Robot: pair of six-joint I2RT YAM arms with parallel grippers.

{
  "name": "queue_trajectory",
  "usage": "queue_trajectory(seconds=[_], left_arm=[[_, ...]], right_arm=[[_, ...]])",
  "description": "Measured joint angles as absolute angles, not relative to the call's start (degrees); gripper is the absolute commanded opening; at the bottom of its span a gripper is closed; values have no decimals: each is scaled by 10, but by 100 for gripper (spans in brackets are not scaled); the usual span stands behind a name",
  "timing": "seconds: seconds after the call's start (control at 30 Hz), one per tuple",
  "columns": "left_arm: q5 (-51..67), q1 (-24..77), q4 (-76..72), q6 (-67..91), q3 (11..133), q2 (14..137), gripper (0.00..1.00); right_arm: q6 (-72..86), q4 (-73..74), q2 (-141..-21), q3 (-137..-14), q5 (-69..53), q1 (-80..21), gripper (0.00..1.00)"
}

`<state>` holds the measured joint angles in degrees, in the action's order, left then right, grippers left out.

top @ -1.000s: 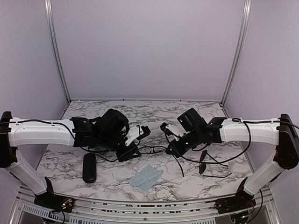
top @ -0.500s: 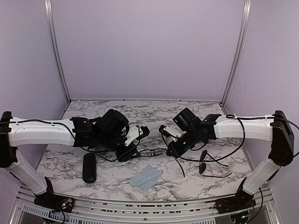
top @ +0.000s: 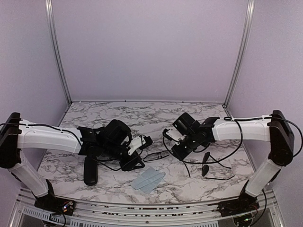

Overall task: Organize the sunglasses
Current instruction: Place the sunglasses at the center of the board.

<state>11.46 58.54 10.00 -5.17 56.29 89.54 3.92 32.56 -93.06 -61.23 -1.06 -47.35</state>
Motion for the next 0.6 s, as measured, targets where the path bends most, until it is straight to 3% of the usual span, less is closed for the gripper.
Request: queue_trajectory(seconds=[0.27, 0.5, 0.6], left_arm=[[137, 531, 12, 19, 552, 944, 35], [140, 518, -5, 71, 567, 981, 33], [137, 513, -4, 87, 588, 1007, 32]], right_arm=[[-49, 238, -999, -609, 61, -471, 7], [-110, 193, -1052, -625, 71, -453, 30], [-114, 188, -1066, -635, 70, -448, 33]])
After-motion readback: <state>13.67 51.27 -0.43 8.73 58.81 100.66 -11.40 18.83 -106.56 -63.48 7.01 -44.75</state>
